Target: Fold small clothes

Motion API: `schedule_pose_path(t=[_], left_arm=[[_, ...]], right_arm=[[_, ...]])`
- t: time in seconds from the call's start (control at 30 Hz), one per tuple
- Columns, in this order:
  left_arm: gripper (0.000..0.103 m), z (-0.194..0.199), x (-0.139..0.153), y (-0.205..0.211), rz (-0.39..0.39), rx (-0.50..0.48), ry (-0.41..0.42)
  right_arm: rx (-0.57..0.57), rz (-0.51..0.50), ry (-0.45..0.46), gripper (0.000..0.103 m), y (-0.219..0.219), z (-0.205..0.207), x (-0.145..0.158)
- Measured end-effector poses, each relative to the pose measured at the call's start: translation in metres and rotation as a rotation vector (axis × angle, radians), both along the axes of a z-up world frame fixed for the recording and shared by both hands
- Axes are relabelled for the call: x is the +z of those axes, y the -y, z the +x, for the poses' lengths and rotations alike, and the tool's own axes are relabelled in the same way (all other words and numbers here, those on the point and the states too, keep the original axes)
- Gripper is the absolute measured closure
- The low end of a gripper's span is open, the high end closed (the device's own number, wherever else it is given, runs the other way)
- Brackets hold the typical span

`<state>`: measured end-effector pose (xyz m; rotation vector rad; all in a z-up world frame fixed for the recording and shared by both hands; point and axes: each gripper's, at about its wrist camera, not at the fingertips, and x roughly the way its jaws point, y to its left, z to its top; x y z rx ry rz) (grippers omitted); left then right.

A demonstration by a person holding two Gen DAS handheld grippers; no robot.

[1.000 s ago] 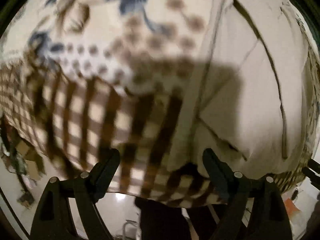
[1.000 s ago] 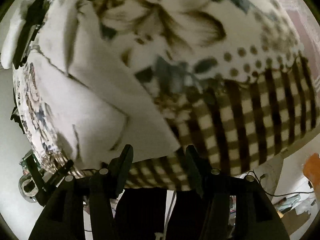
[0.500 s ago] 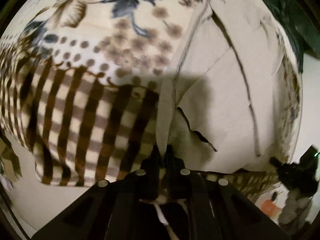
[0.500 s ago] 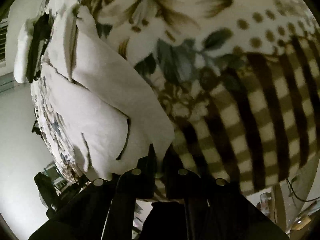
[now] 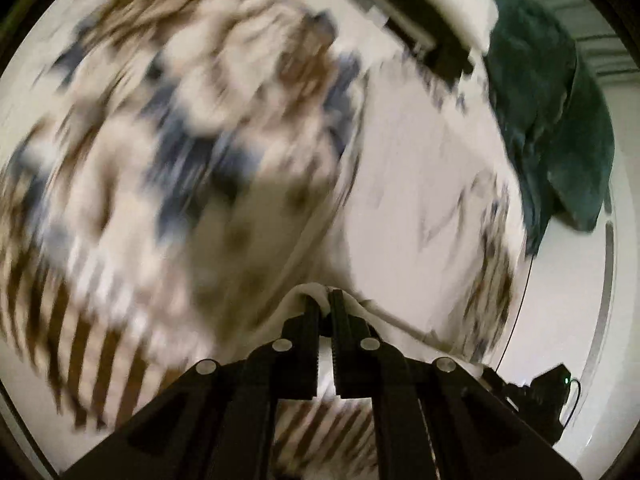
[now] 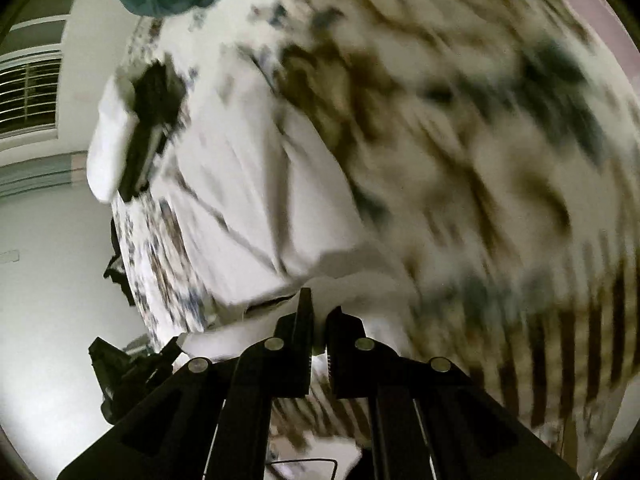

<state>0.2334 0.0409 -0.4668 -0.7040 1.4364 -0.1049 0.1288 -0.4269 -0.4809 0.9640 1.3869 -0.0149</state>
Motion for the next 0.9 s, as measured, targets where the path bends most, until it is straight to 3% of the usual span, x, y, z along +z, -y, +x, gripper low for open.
schedule_pose_path(t=[0.1,0.17,0.2,0.23,0.27,0.3,0.33,0.37,0.43,0.6,0.63,0.67,0.7,0.73,0.9], left_arm=[[0.098,0.048,-0.014,0.001,-0.012,0.012,0.012],[0.098,0.065,-0.019,-0.004,-0.041,0.030,0.014],[0.098,0.067,-0.020,-0.009,-0.066,0.041,0.014],[0.091,0.066,-0.020,-0.014,-0.089,0.054,0.024],[0.083,0.062,-0.019,-0.021,-0.090,0.062,0.038],[0.054,0.057,-0.018,-0.025,-0.086,0.067,0.047],[0.035,0.052,-0.019,-0.030,-0.081,0.080,0.054],[0.035,0.046,-0.021,-0.032,-0.075,0.090,0.064],[0.035,0.046,-0.032,-0.024,-0.048,0.047,0.043],[0.037,0.055,-0.056,0.021,0.104,-0.147,0.032],[0.045,0.058,-0.059,0.030,0.125,-0.174,0.035],[0.063,0.061,-0.061,0.038,0.141,-0.202,0.057],[0.099,0.064,-0.065,0.046,0.148,-0.227,0.058],[0.098,0.067,-0.067,0.049,0.158,-0.234,0.051],[0.099,0.073,-0.059,0.038,0.175,-0.202,0.080]], right_arm=[[-0.027,-0.014,0.038,0.096,0.010,0.058,-0.005],[-0.035,-0.007,0.042,0.091,0.017,0.082,-0.009],[-0.028,-0.007,0.048,0.083,0.019,0.087,-0.008],[-0.005,-0.031,0.069,0.068,0.021,0.089,-0.001],[0.015,-0.057,0.083,0.059,0.020,0.089,0.001],[0.041,-0.095,0.096,0.051,0.020,0.087,0.006],[0.064,-0.132,0.099,0.051,0.019,0.083,0.007],[0.087,-0.152,0.095,0.051,0.016,0.080,0.004],[0.129,-0.168,0.071,0.051,0.012,0.080,-0.006],[0.218,-0.201,0.010,0.051,-0.004,0.098,-0.046],[0.222,-0.204,0.001,0.051,-0.007,0.101,-0.052],[0.227,-0.207,-0.004,0.053,-0.009,0.104,-0.056],[0.222,-0.232,0.009,0.076,-0.013,0.107,-0.057],[0.217,-0.253,0.015,0.098,-0.015,0.108,-0.055],[0.173,-0.338,0.107,0.098,-0.019,0.111,-0.020]])
